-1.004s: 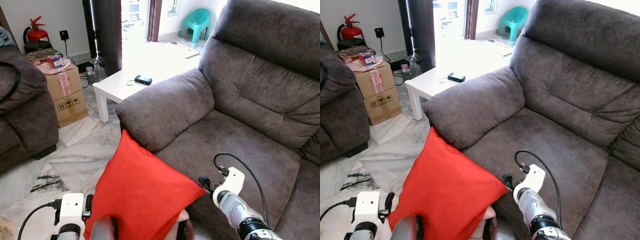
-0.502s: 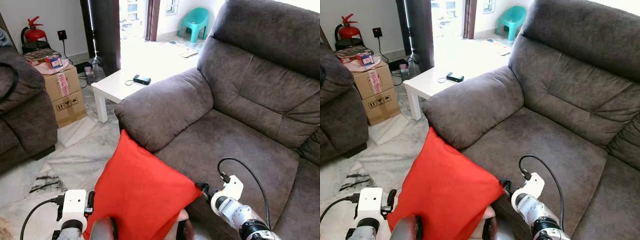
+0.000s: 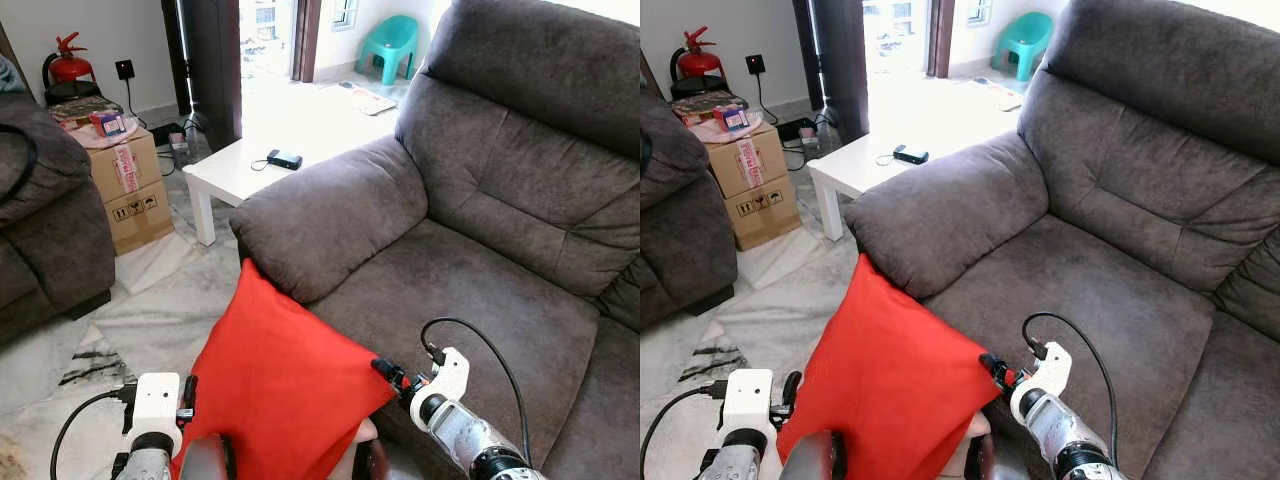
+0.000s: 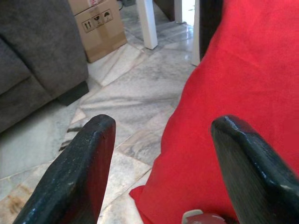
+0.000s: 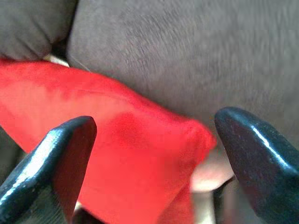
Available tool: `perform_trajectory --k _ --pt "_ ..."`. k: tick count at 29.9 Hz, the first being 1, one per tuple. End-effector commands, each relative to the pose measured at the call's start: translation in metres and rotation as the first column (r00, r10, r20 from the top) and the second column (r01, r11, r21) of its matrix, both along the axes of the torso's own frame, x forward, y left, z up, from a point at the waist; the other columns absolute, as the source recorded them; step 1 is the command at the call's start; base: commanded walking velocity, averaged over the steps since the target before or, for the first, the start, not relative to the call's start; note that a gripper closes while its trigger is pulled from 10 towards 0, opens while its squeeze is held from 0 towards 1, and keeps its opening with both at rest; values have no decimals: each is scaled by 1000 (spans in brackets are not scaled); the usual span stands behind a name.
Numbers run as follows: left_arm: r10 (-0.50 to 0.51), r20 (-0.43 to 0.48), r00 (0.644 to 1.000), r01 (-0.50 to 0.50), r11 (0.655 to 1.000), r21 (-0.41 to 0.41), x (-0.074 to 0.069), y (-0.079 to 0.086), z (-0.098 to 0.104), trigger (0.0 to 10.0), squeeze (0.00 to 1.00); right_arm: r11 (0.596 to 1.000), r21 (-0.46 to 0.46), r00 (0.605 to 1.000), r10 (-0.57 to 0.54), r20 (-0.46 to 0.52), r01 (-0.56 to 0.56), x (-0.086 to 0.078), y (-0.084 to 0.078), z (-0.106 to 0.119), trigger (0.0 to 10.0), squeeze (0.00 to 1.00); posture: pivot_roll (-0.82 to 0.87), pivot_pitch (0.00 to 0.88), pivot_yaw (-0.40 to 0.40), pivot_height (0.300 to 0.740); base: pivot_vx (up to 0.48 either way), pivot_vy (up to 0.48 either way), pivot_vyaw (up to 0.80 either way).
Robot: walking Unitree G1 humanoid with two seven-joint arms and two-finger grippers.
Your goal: Move the pillow to the sofa from floor
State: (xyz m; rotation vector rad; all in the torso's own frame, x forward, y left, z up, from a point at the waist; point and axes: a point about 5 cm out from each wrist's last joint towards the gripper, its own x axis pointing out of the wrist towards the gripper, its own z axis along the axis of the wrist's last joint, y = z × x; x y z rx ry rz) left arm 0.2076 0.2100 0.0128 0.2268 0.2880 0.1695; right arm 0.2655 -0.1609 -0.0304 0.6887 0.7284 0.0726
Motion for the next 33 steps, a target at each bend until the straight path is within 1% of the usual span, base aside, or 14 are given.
perform_trajectory --k 1,2,3,4,7,10,14,16,18,22,23,27,29,33 --pt "-33 29 999 33 999 3 3 -6 5 10000 0 994 -91 998 55 31 -52 0 -9 1 10000 0 81 0 -159 603 0 0 0" --pt "-35 30 999 34 999 2 3 -6 5 10000 0 986 -142 995 91 48 -83 1 -11 2 10000 0 79 0 -159 603 0 0 0" --pt "-34 31 999 34 999 2 3 -6 5 10000 0 985 -148 994 95 50 -87 1 -12 2 10000 0 79 0 -159 603 0 0 0" --pt "-41 31 999 41 999 1 3 -7 5 10000 0 976 -195 991 117 71 -102 1 -14 3 10000 0 83 0 -160 603 0 0 0" --pt "-47 32 998 47 999 1 3 -7 5 10000 0 962 -236 981 162 102 -134 2 -14 4 10000 0 86 0 -160 603 0 0 0" --pt "-53 34 998 53 999 2 4 -7 6 10000 0 966 -222 978 163 129 -132 1 -10 4 10000 0 90 0 -159 603 0 0 0" --pt "-72 38 997 72 997 3 6 -8 8 10000 0 980 -164 975 140 173 -112 4 1 7 10000 0 90 0 -156 603 0 0 0" --pt "-82 44 996 82 997 2 6 -8 10 10000 0 985 -118 970 151 191 -130 6 8 9 10000 0 94 0 -157 603 0 0 0" --pt "-88 46 995 88 996 1 6 -8 10 10000 0 982 -103 964 174 201 -156 7 12 10 10000 0 98 0 -158 603 0 0 0" --pt "-93 52 994 93 996 4 2 -6 13 10000 0 971 -143 947 221 233 -191 7 12 12 10000 0 107 0 -161 603 0 0 0" --pt "-88 52 995 87 996 7 -1 -4 14 10000 0 974 -144 947 208 247 -176 7 11 12 10000 0 113 0 -165 603 0 0 0" --pt "-83 50 995 83 996 12 -9 -1 15 10000 0 962 -231 940 209 269 -147 8 5 14 10000 0 122 18 -167 603 0 0 0" --pt "-80 52 995 79 997 14 -12 0 17 10000 0 961 -261 942 173 289 -97 13 2 18 10000 0 125 34 -169 603 0 0 0" --pt "-83 54 995 82 997 14 -14 -1 20 10000 0 960 -265 941 168 295 -89 15 2 20 10000 0 124 50 -169 603 0 0 0"
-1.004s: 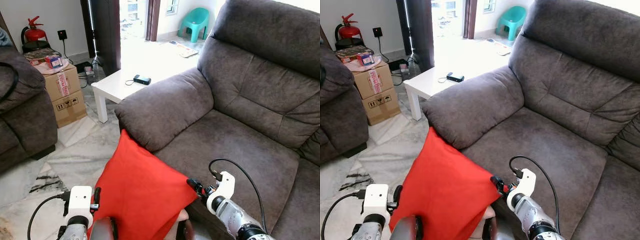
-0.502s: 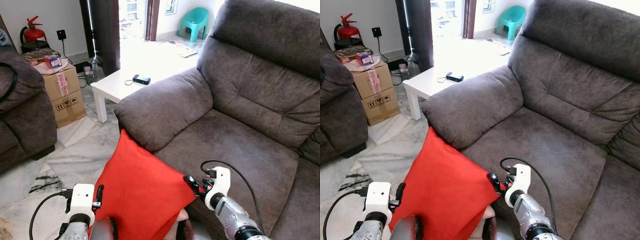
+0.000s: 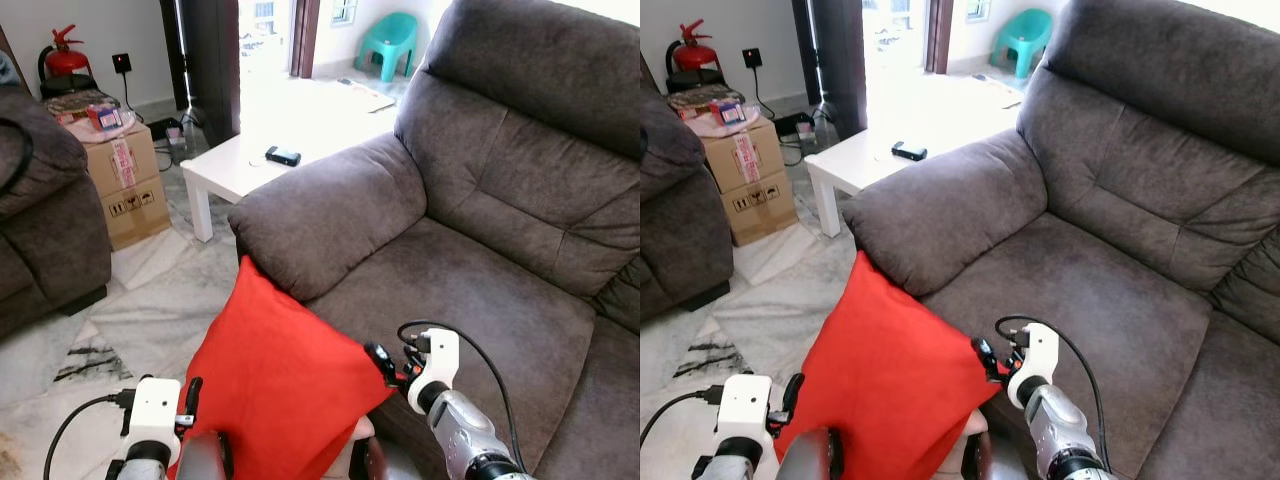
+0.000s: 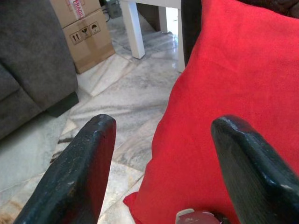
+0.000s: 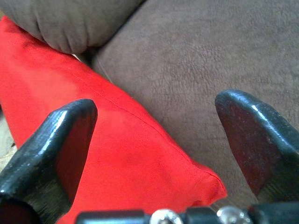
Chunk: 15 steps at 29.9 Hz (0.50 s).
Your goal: Move the pillow to the sofa from floor
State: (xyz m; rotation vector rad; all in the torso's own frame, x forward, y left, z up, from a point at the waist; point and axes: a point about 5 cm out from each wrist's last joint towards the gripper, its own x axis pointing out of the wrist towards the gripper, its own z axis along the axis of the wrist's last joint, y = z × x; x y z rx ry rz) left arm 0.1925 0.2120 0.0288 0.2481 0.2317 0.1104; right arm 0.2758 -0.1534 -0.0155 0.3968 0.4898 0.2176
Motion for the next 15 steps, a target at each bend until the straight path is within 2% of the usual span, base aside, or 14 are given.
perform_trajectory --k 1,5,10,14,15 --pt "-17 7 1000 17 1000 -5 1 -3 4 10000 0 1000 -30 1000 -8 28 9 4 -6 5 10000 0 125 53 -170 603 0 0 0" --pt "-25 12 1000 25 1000 -4 2 -4 9 10000 0 998 -58 1000 3 14 -2 1 -7 2 10000 0 126 79 -171 603 0 0 0" --pt "-42 15 999 42 999 -12 1 -5 14 10000 0 988 -115 994 103 -27 -106 -13 -2 -10 10000 0 135 108 -173 603 0 0 0" --pt "-50 15 999 50 999 -16 1 -7 16 10000 0 987 -116 993 107 -47 -111 -19 -3 -14 10000 0 139 118 -174 603 0 0 0" --pt "-58 12 998 58 998 -21 1 -8 17 10000 0 988 -113 992 100 -82 -109 -26 -5 -21 10000 0 140 125 -174 603 0 0 0"
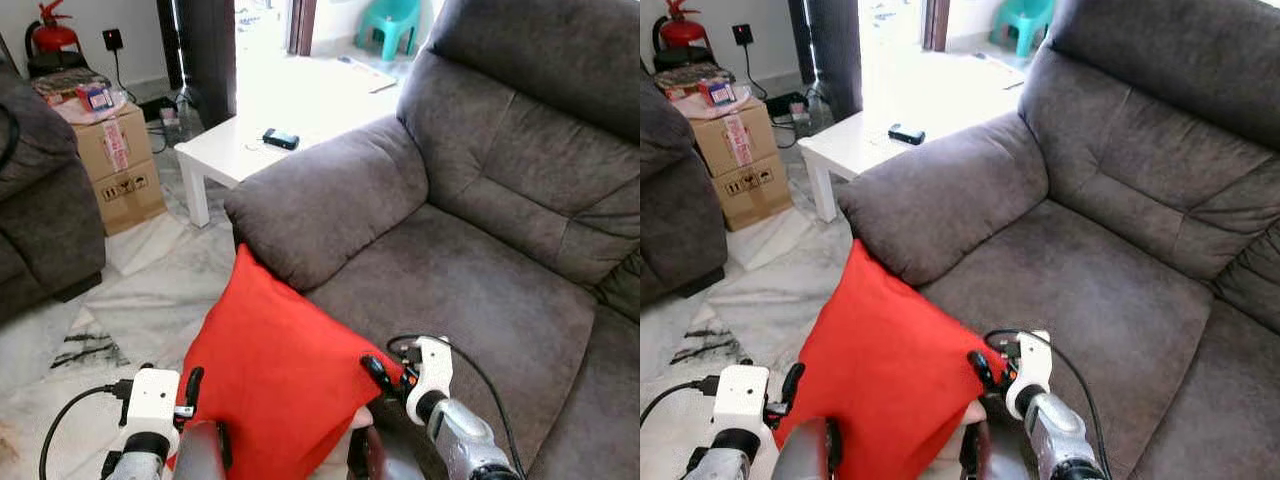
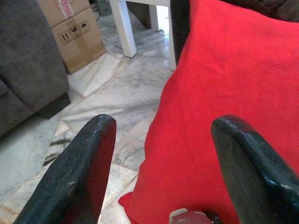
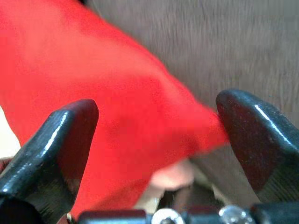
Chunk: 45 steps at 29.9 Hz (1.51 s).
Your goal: Move the pillow to the sofa from floor
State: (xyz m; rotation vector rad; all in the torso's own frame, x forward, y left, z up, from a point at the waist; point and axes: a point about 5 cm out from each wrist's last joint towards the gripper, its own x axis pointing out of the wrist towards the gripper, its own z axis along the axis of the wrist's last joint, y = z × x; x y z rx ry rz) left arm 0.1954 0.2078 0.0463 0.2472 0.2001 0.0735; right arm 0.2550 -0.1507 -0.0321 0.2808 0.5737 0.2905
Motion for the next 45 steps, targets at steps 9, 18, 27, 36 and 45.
perform_trajectory --k 9,18,27,36,45 --pt "-42 -26 999 40 998 -40 -11 -10 7 10000 0 998 4 991 -60 -121 61 -30 -18 -22 10000 0 158 177 -172 603 0 0 0" --pt "-39 -24 999 38 998 -58 -13 -10 15 10000 0 982 100 980 -146 -135 160 -15 -12 -15 10000 0 167 221 -174 603 0 0 0" --pt "-39 -20 999 37 995 -93 -12 -14 19 10000 0 968 199 981 -123 -151 152 -27 -5 -21 10000 0 161 242 -180 603 0 0 0" --pt "-29 -25 999 26 993 -113 -16 -15 21 10000 0 922 350 984 -130 -123 166 -22 -6 -15 10000 0 157 258 -180 603 0 0 0" --pt "-24 0 1000 24 993 -115 -13 -13 27 10000 0 868 470 986 -159 -45 161 1 -2 4 10000 0 160 251 -183 603 0 0 0"
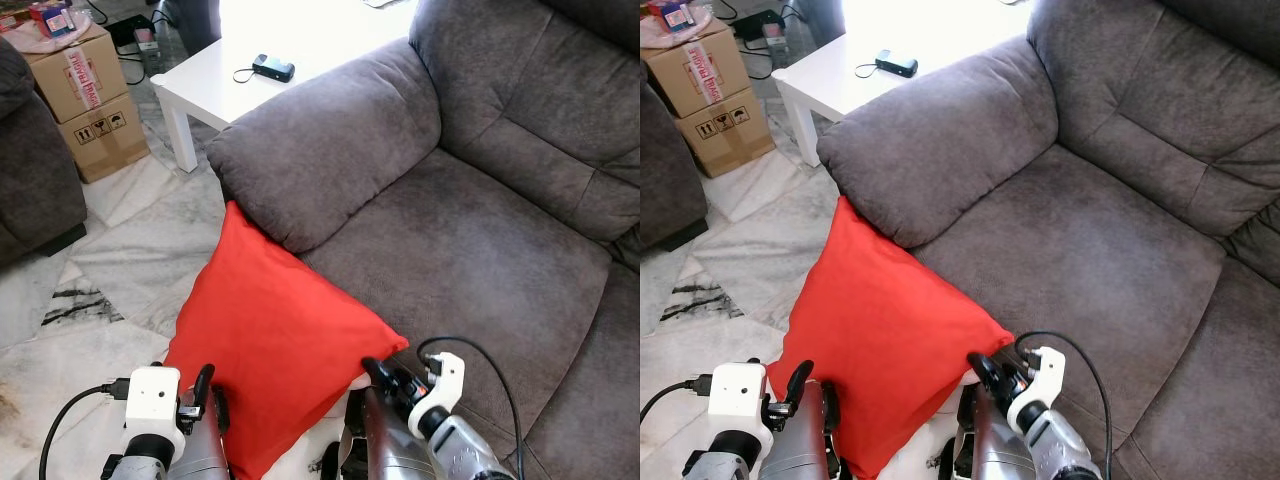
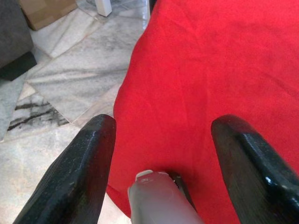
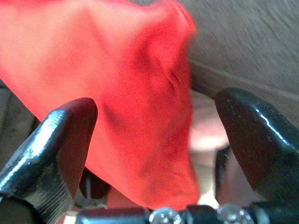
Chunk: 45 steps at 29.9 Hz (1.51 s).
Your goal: Move the pillow to the sofa from floor
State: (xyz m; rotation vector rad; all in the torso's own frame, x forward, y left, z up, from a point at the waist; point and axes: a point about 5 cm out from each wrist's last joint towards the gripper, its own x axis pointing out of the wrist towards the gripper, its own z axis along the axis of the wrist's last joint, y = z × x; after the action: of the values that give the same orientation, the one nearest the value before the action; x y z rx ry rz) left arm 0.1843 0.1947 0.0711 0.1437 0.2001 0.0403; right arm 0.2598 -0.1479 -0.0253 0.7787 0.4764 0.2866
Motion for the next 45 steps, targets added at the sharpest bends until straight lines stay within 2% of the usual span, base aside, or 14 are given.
perform_trajectory --k 1,3,11,15,19,22,26,28,30,33,35,39,43,45 --pt "-2 -3 1000 2 1000 -9 -2 0 2 10000 0 1000 21 1000 -22 -6 22 -4 -4 -2 10000 0 160 251 -183 603 0 0 0" --pt "-1 3 1000 1 1000 -10 -2 0 3 10000 0 996 93 999 -9 36 6 4 -2 6 10000 0 161 241 -186 603 0 0 0" --pt "7 17 1000 -7 1000 -11 0 0 5 10000 0 983 162 995 73 71 -83 4 3 10 10000 0 174 235 -191 603 0 0 0" --pt "9 18 1000 -10 1000 1 0 3 5 10000 0 983 121 989 133 59 -140 -7 11 2 10000 0 174 231 -196 603 0 0 0" --pt "11 18 1000 -11 1000 5 -1 3 6 10000 0 985 107 990 128 55 -134 -8 12 1 10000 0 177 238 -198 603 0 0 0" --pt "13 21 1000 -13 1000 11 -2 4 7 10000 0 994 58 995 92 42 -95 -8 10 -1 10000 0 183 253 -197 603 0 0 0" --pt "17 24 1000 -17 999 28 -5 4 9 10000 0 990 -137 998 28 48 -21 1 0 2 10000 0 183 270 -197 603 0 0 0" --pt "17 24 1000 -17 999 28 -5 4 9 10000 0 990 -137 998 28 48 -21 1 0 2 10000 0 183 270 -197 603 0 0 0" --pt "21 25 999 -22 999 30 -6 3 9 10000 0 974 -223 997 38 66 -22 6 -2 5 10000 0 181 274 -199 603 0 0 0" --pt "22 27 999 -23 999 30 -5 3 9 10000 0 968 -249 996 39 79 -18 9 -2 8 10000 0 179 281 -201 603 0 0 0" --pt "19 30 999 -20 999 30 -4 1 9 10000 0 959 -278 990 81 116 -46 15 4 14 10000 0 175 281 -202 603 0 0 0" --pt "12 34 999 -13 999 30 -2 -1 10 10000 0 973 -187 981 156 115 -133 17 25 16 10000 0 180 278 -203 603 0 0 0" --pt "14 38 999 -15 999 35 -1 1 11 10000 0 984 -90 979 163 124 -152 20 32 21 10000 0 186 280 -204 603 0 0 0" --pt "15 38 999 -17 999 37 -1 2 11 10000 0 983 -101 976 169 135 -156 22 32 23 10000 0 185 282 -207 603 0 0 0"
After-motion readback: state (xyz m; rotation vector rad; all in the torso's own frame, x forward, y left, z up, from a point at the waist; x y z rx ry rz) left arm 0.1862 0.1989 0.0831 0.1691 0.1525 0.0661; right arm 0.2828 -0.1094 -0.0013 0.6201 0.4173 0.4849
